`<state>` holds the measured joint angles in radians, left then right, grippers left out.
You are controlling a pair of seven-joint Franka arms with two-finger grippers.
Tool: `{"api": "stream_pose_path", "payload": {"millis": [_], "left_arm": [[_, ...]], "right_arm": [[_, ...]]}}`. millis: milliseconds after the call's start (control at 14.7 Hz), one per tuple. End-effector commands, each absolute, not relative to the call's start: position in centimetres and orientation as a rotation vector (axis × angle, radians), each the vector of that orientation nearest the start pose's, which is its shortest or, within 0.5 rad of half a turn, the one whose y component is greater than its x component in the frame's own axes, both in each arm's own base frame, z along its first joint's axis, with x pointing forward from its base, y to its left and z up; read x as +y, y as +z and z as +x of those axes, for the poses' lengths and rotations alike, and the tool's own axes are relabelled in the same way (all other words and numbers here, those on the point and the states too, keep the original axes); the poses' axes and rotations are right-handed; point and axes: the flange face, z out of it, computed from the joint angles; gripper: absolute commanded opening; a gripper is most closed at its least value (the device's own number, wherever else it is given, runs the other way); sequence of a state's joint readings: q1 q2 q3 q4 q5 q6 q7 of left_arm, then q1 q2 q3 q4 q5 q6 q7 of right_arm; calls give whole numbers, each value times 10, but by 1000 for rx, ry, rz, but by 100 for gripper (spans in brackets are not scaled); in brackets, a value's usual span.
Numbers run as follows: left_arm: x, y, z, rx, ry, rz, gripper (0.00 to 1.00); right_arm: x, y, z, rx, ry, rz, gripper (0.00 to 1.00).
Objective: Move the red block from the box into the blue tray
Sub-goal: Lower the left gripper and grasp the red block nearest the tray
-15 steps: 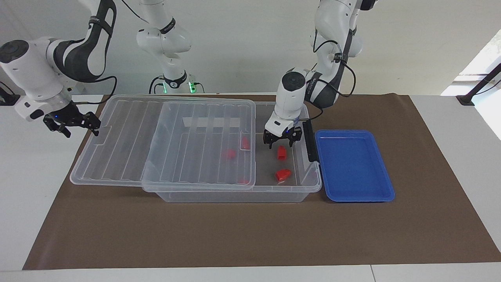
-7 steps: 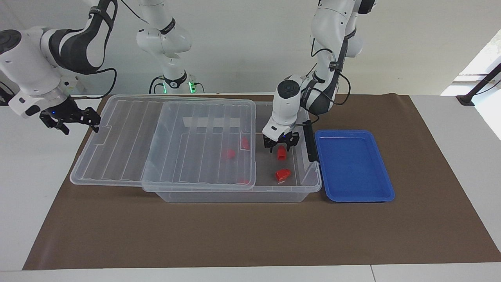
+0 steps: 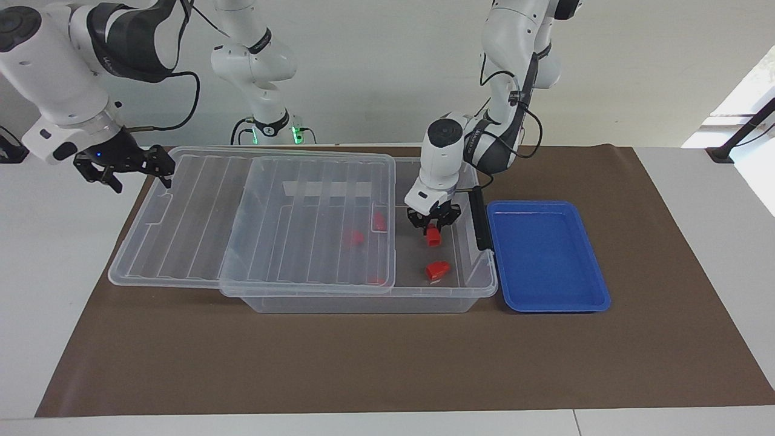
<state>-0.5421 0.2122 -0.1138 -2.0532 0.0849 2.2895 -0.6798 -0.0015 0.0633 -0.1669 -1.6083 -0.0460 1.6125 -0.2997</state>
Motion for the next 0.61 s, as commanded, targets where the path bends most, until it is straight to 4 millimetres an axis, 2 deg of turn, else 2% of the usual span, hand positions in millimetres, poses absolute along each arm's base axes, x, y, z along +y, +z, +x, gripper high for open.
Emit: {"api": "stream_pose_path", "payload": {"millis": [0,340,544], "left_arm": [[-348,381,466,15,-99,-3094,0],[-340,441,464,-4,-133,-3090,0],[-337,469,465,-21,-123,-3080,0]], "right_arm": [[-102,575,568,-192,133,-3190,100],[-102,575,568,-192,140,-3188,100],[-102,575,568,-194,140,-3188,100]]}}
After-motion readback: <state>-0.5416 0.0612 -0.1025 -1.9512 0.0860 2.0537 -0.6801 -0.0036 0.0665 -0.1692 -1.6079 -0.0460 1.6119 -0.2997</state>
